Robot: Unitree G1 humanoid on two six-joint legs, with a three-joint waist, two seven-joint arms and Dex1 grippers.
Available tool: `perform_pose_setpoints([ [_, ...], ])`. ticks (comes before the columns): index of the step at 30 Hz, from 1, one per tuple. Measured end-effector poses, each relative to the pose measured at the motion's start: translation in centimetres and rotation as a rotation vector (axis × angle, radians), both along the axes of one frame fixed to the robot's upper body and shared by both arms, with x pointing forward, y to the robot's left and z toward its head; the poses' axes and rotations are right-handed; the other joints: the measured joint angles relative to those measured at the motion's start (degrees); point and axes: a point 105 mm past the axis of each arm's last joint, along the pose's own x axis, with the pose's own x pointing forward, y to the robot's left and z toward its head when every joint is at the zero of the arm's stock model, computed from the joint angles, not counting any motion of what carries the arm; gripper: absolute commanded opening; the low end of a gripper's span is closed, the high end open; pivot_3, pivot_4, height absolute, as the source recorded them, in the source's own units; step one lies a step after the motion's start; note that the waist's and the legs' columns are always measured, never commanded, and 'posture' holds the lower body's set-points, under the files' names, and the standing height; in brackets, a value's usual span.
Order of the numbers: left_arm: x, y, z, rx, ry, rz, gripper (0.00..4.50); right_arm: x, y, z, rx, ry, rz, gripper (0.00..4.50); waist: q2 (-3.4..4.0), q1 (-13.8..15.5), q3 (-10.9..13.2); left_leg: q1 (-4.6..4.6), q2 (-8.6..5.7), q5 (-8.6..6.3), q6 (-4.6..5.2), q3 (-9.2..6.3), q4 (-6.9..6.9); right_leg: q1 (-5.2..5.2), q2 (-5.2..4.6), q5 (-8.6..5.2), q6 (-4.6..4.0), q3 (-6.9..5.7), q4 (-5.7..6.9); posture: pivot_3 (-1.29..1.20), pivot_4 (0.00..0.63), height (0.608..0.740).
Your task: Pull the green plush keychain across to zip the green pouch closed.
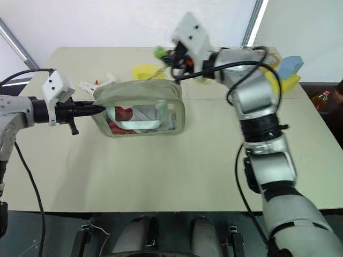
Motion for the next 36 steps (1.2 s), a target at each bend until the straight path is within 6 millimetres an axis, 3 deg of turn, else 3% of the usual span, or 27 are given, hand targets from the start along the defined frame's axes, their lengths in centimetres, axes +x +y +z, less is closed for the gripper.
perform_pose_setpoints([
  [4, 0.1, 0.0, 0.0, -0.001, -0.002, -0.003, 0.0, 0.4, -5.9, -3.9, -0.151, 0.051, -0.232, 0.06, 0.01, 0.03, 0.0, 0.0, -0.02, -0.01, 0.02, 0.07, -0.01, -0.02, 0.0, 0.0, 0.0, 0.01, -0.03, 0.0, 0.15, 0.74],
  [9, 0.3, -0.8, -0.1, -0.004, -0.007, -0.032, 0.0, 0.2, -8.2, -7.2, -0.257, 0.071, -0.35, 0.06, 0.02, -0.07, 0.0, 0.03, -0.01, -0.01, 0.02, 0.08, -0.01, 0.0, 0.0, 0.0, 0.0, 0.03, -0.03, 0.0, 0.15, 0.74],
  [11, 0.3, -0.7, -0.2, -0.004, -0.003, -0.029, 0.0, 0.7, -7.8, -9.1, -0.207, 0.103, -0.379, 0.06, -0.06, -0.08, -0.05, 0.11, -0.01, -0.01, 0.02, 0.08, -0.01, 0.09, 0.01, 0.0, 0.0, 0.02, -0.04, 0.0, 0.15, 0.74],
  [15, 0.5, -0.7, -0.2, -0.004, -0.003, -0.024, 0.0, 1.0, -4.4, -15.7, -0.013, 0.302, -0.364, 0.06, -0.05, -0.15, -0.04, 0.18, 0.01, -0.01, 0.01, 0.08, -0.04, 0.15, 0.05, 0.0, 0.0, 0.04, -0.04, 0.0, 0.15, 0.74],
  [17, 0.5, -0.7, -0.2, -0.004, -0.004, -0.024, 0.0, 0.7, -2.6, -17.8, 0.063, 0.388, -0.333, 0.06, -0.04, -0.18, -0.04, 0.18, 0.01, -0.01, 0.01, 0.07, -0.03, 0.15, 0.04, 0.0, 0.0, 0.05, -0.04, 0.0, 0.15, 0.74],
  [19, 0.5, -0.8, -0.2, -0.003, -0.002, -0.028, 0.0, 0.5, -1.6, -18.7, 0.101, 0.419, -0.314, 0.06, -0.04, -0.18, -0.04, 0.18, 0.01, -0.01, 0.01, 0.05, -0.03, 0.16, 0.04, 0.0, 0.0, 0.05, -0.04, 0.0, 0.15, 0.74],
  [27, 0.2, -0.8, -0.6, 0.001, -0.001, -0.029, 0.0, 0.2, -3.5, -19.1, -0.026, 0.336, -0.304, 0.06, -0.01, -0.18, -0.08, 0.47, 0.02, -0.03, 0.04, 0.01, -0.06, 0.44, 0.05, 0.0, 0.0, 0.05, -0.08, 0.0, 0.15, 0.74],
  [28, 0.2, -0.8, -0.5, 0.0, -0.001, -0.027, 0.78, 0.2, -3.8, -18.8, -0.014, 0.345, -0.3, 0.74, -0.01, -0.17, -0.08, 0.48, 0.02, -0.03, 0.06, 0.01, -0.06, 0.46, 0.04, 0.0, 0.0, 0.05, -0.09, 0.0, 0.15, 0.74],
  [29, 0.2, -0.8, -0.5, -0.004, 0.002, -0.02, 1.09, 0.1, -4.3, -18.4, 0.005, 0.374, -0.291, 1.04, 0.02, -0.13, -0.05, 0.47, 0.03, -0.04, 0.08, 0.02, -0.06, 0.45, 0.04, 0.0, 0.0, 0.05, -0.11, 0.0, 0.15, 0.74],
  [31, 0.3, -0.3, -0.9, -0.029, 0.037, 0.005, 2.15, -0.1, -5.9, -16.8, 0.047, 0.409, -0.279, 2.14, 0.01, 0.08, -0.02, 0.39, 0.03, -0.05, 0.09, -0.02, -0.06, 0.42, 0.04, 0.0, 0.0, 0.04, -0.11, 0.0, 0.15, 0.74],
  [35, 0.5, 0.9, 0.4, -0.151, 0.074, 0.046, 4.22, -2.7, -7.6, -11.4, 0.084, 0.416, -0.133, 4.16, 0.0, 0.12, 0.01, 0.08, 0.04, -0.06, 0.11, -0.03, -0.02, 0.1, 0.05, 0.0, 0.0, 0.04, -0.1, 0.0, 0.15, 0.74],
  [36, 0.4, 1.5, 1.0, -0.167, 0.068, 0.061, 4.49, -3.4, -7.7, -10.2, 0.074, 0.411, -0.096, 4.47, -0.02, 0.1, 0.0, 0.08, 0.04, -0.08, 0.14, -0.05, -0.02, 0.13, 0.05, 0.0, 0.0, 0.02, -0.11, 0.0, 0.15, 0.74],
])
